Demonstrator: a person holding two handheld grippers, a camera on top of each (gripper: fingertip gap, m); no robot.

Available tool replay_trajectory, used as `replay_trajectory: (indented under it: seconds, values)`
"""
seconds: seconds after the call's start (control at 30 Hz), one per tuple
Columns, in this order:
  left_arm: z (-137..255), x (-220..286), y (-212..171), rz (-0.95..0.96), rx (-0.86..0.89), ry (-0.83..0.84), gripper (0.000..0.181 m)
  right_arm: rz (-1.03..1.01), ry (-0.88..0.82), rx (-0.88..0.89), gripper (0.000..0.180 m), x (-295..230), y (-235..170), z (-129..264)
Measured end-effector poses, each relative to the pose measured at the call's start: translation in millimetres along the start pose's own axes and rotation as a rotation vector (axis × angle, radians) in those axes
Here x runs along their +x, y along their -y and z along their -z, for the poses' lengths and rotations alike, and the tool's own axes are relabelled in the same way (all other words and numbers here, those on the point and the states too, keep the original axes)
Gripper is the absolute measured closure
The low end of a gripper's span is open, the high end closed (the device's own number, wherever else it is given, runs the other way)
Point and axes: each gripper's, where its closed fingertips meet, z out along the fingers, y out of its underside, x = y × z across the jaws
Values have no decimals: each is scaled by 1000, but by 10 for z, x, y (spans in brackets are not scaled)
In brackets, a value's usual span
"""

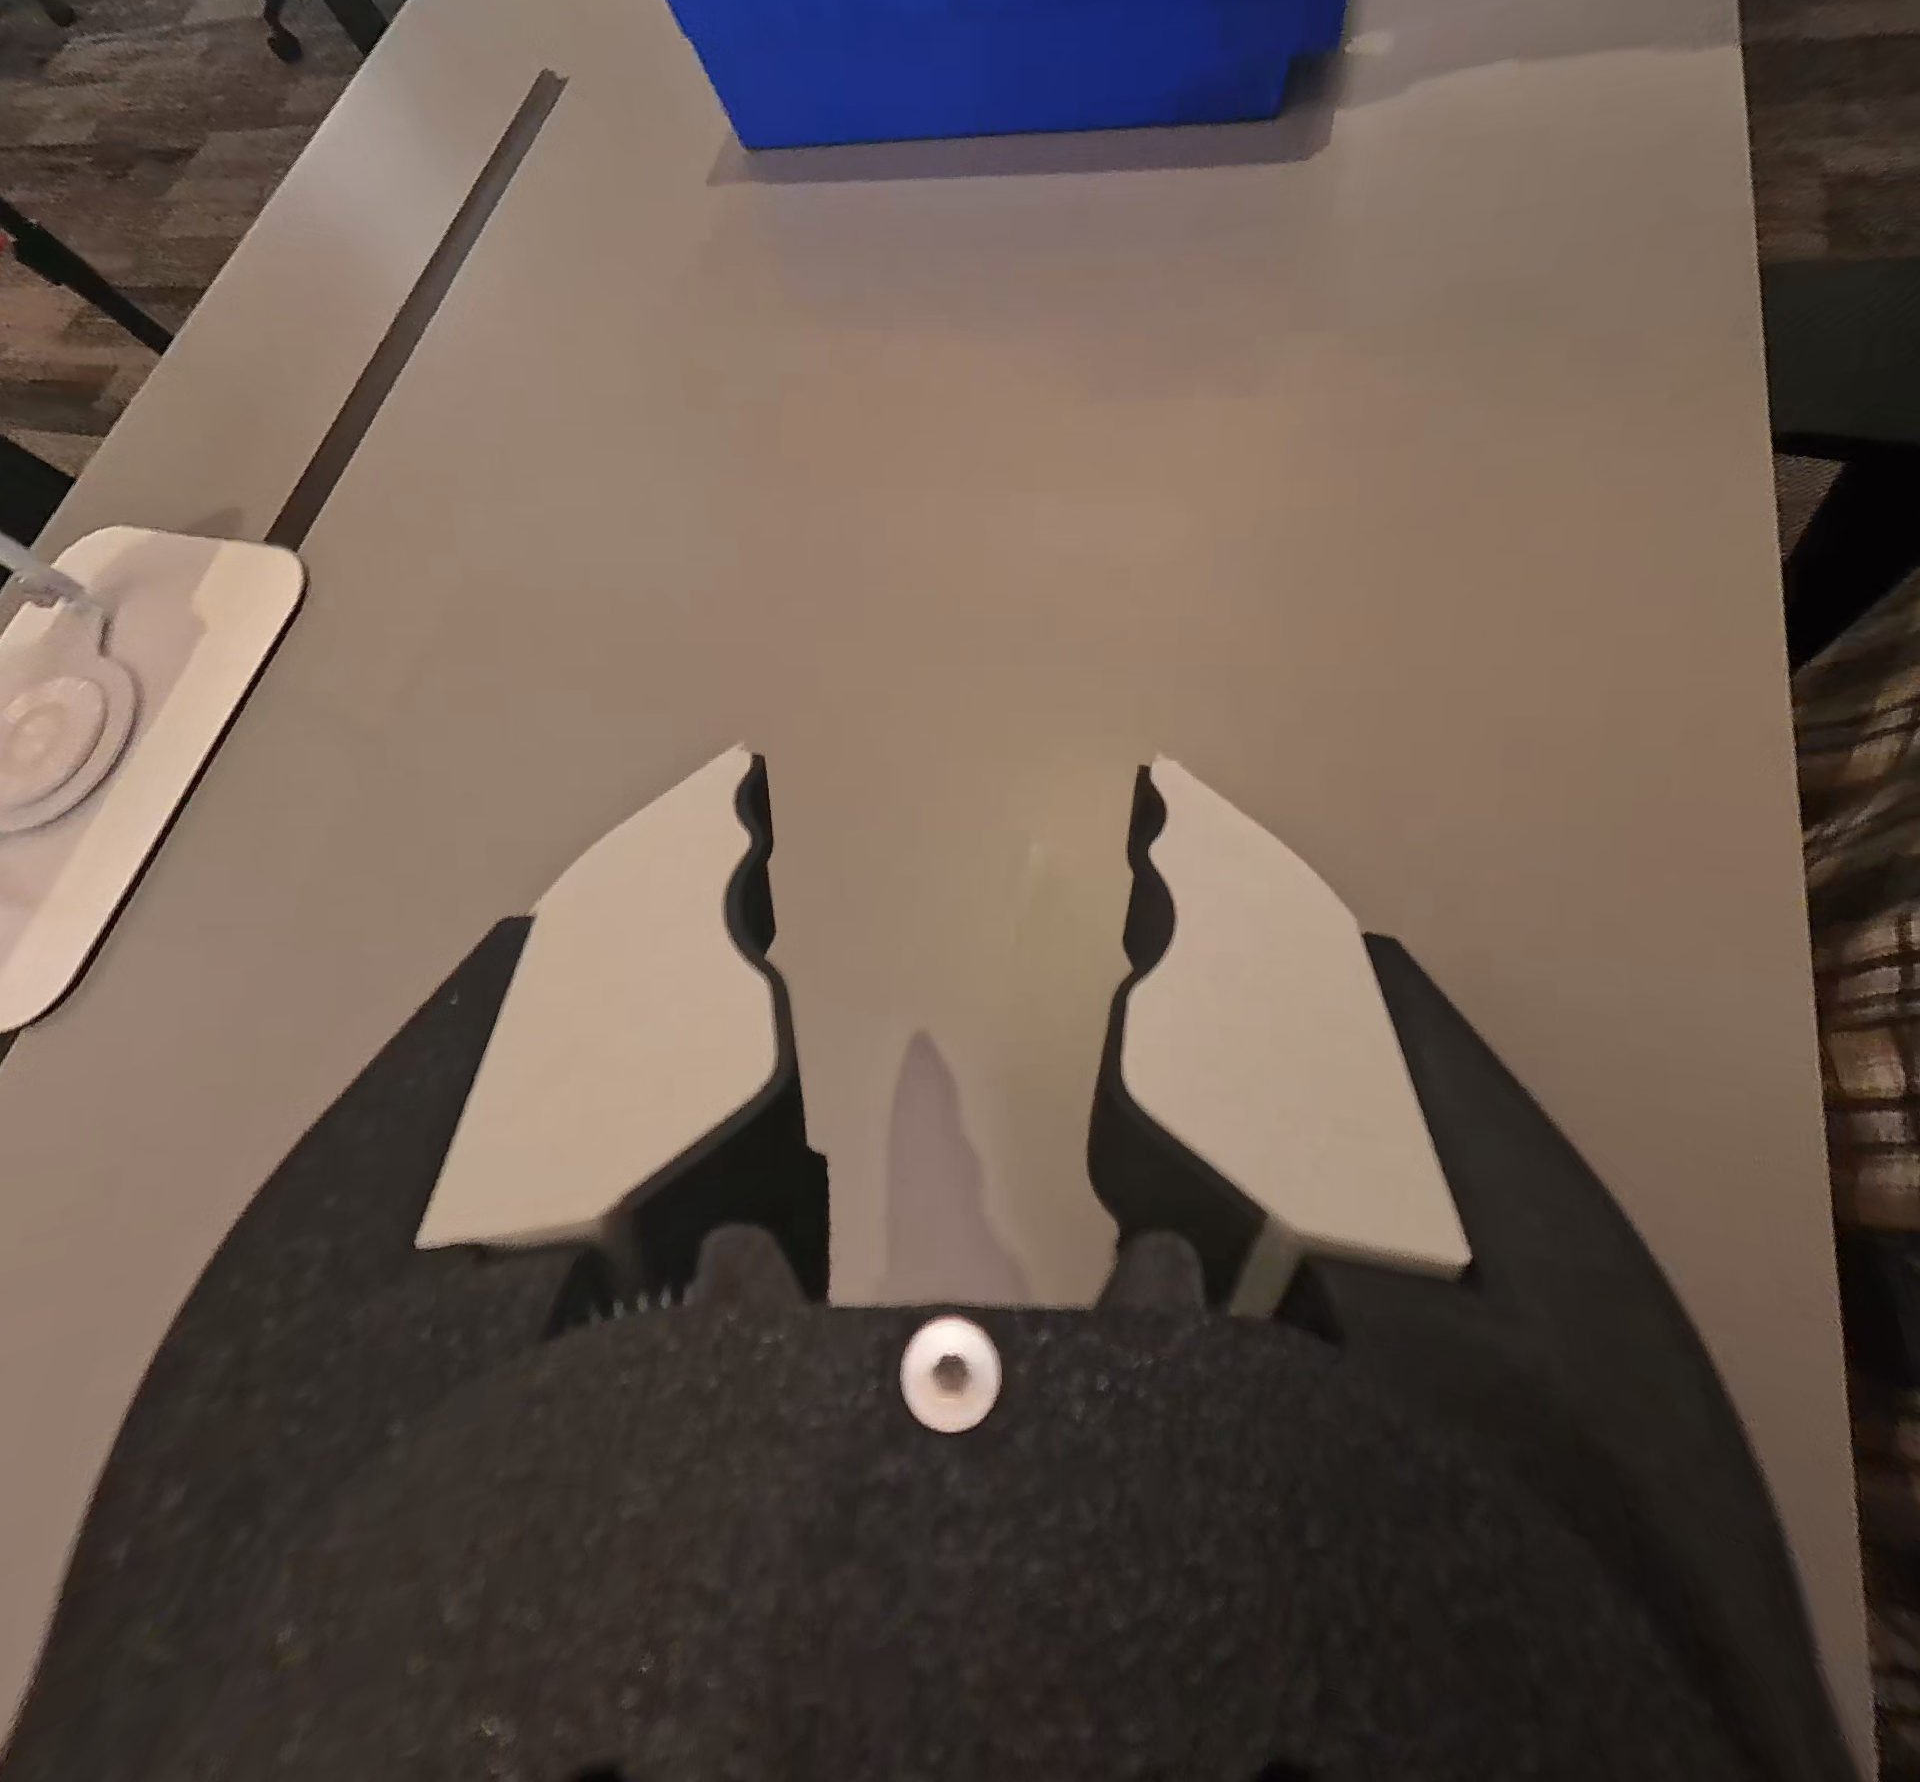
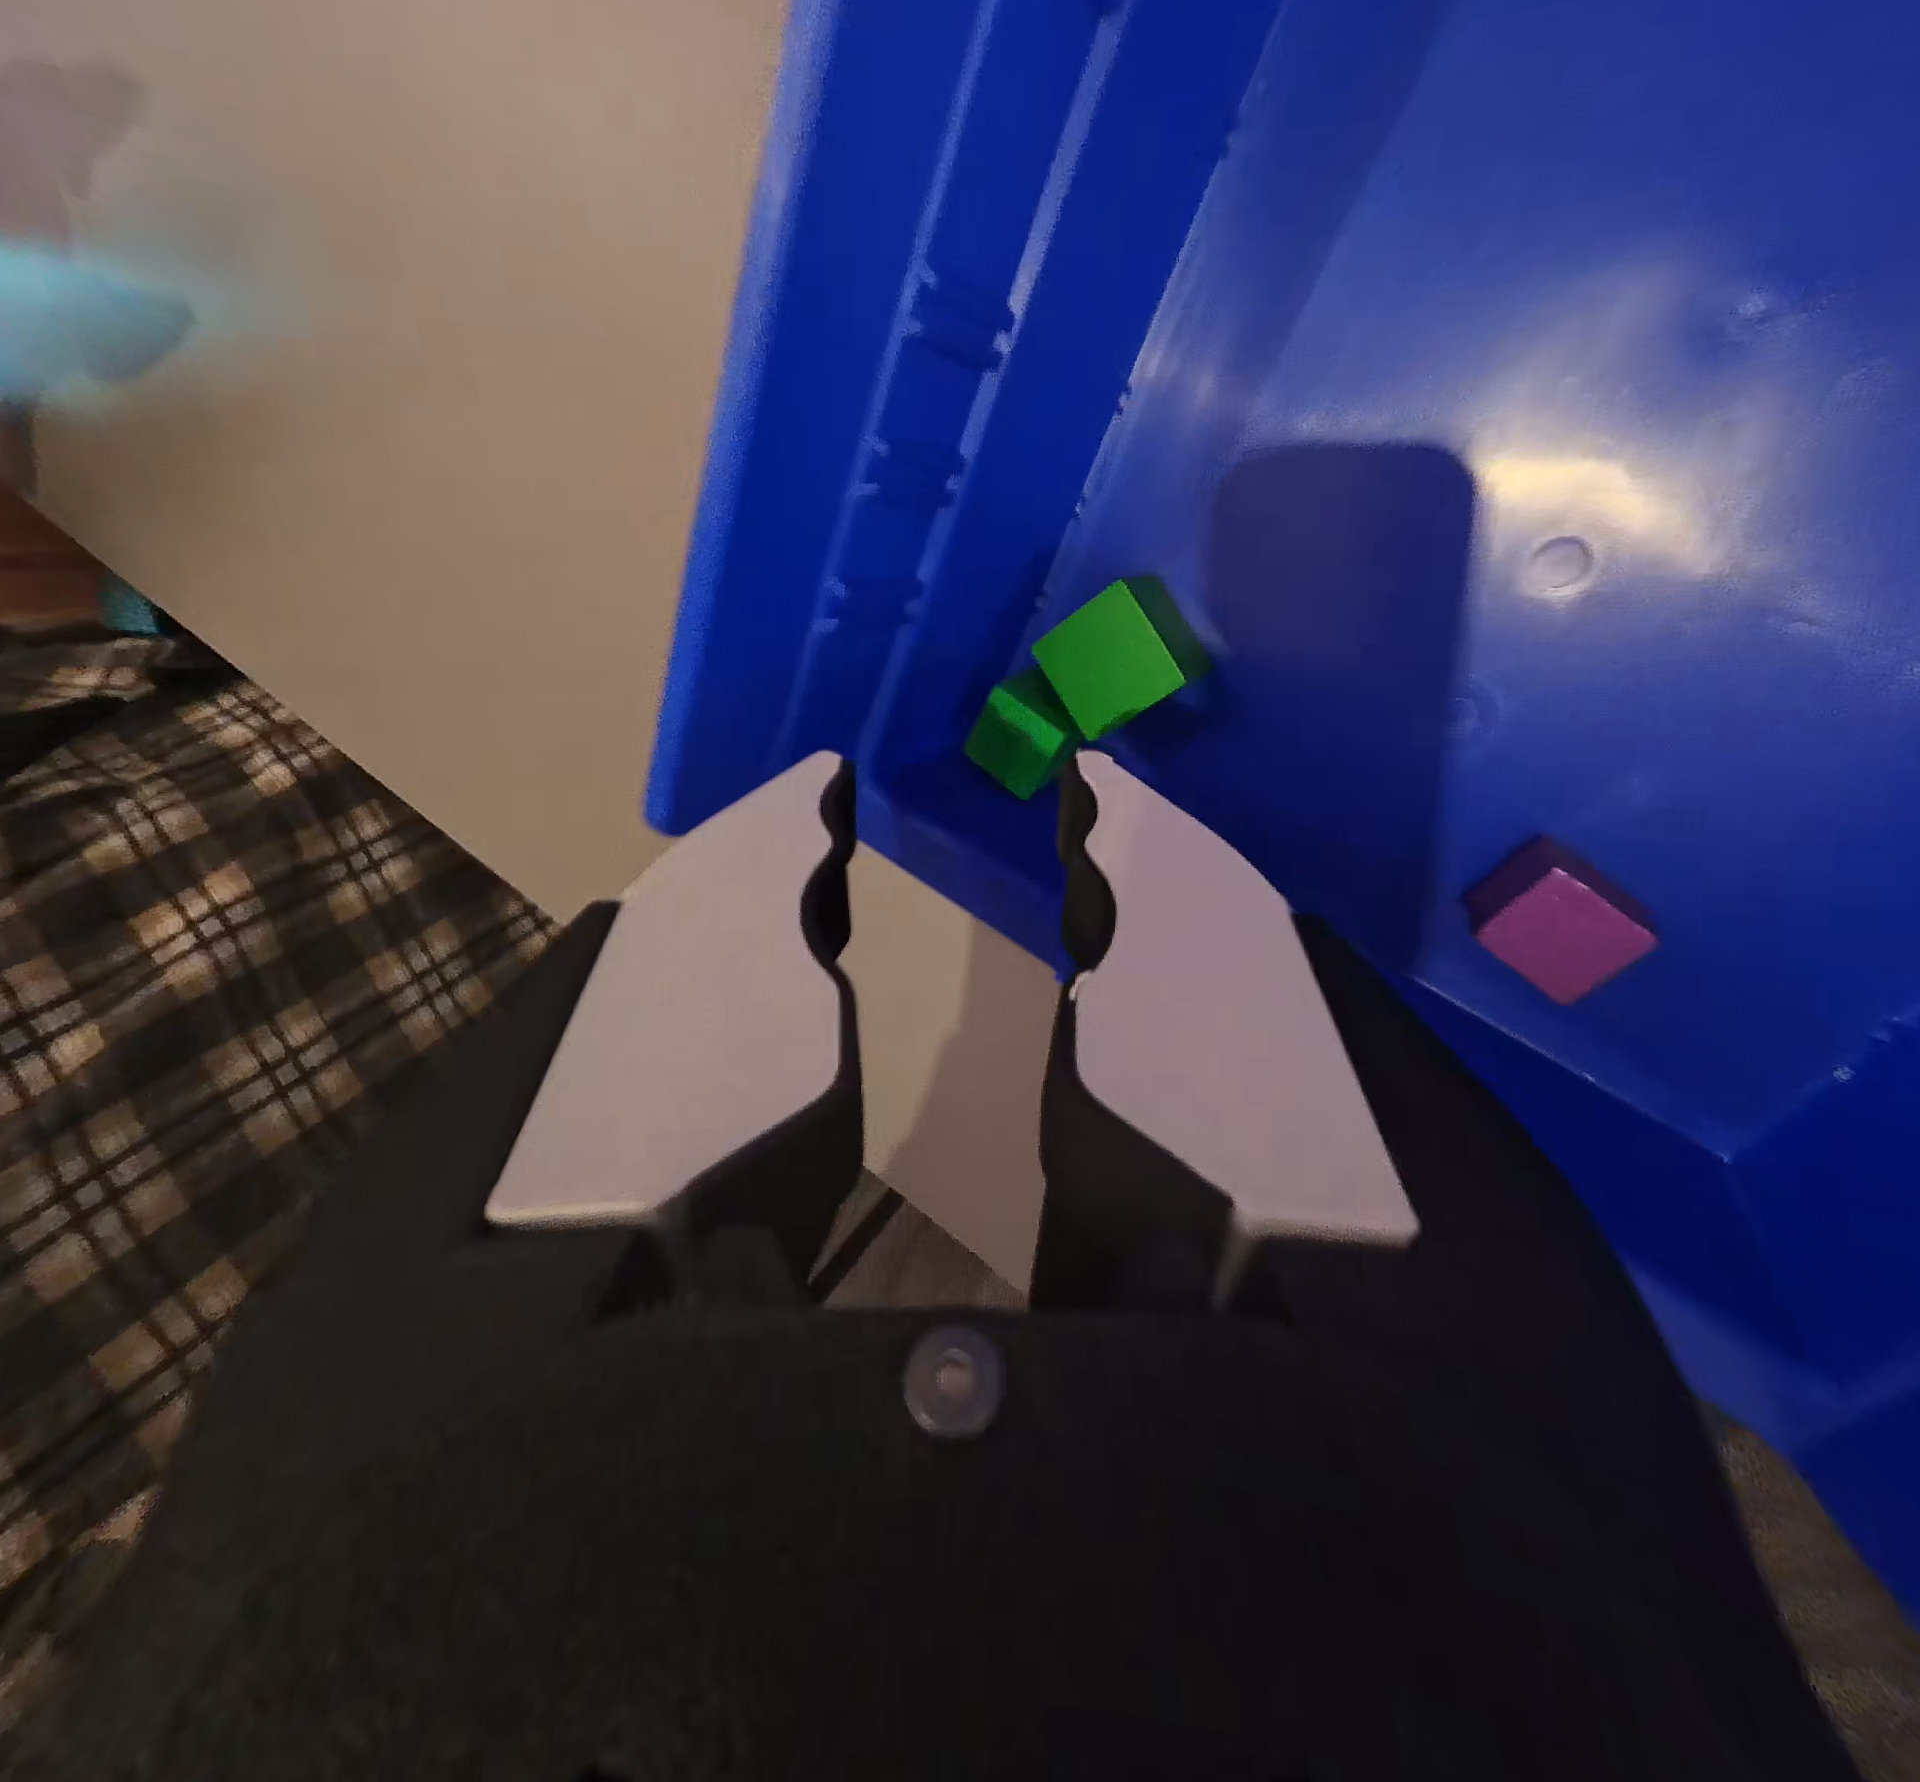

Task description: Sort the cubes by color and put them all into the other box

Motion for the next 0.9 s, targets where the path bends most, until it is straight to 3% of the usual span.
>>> replay_trajectory:
  seconds: [0.17,0.3,0.43,0.57,0.7,0.9]
  values:
    - [377,-220,-209,29,-11,108,117,10,-22,327,146,-330,383,605]
    - [1194,-772,-537,80,-72,335,117,184,-66,559,146,-966,553,863]
    - [2405,-1385,-1128,177,-208,594,116,398,31,666,143,-1731,617,589]
    - [3338,-1805,-1919,357,-339,763,118,468,259,597,139,-2304,655,-29]
    - [3651,-2090,-2634,505,-395,861,124,456,391,503,140,-2582,713,-542]
    - [3420,-2309,-3396,480,-560,783,120,439,435,441,141,-2747,757,-793]
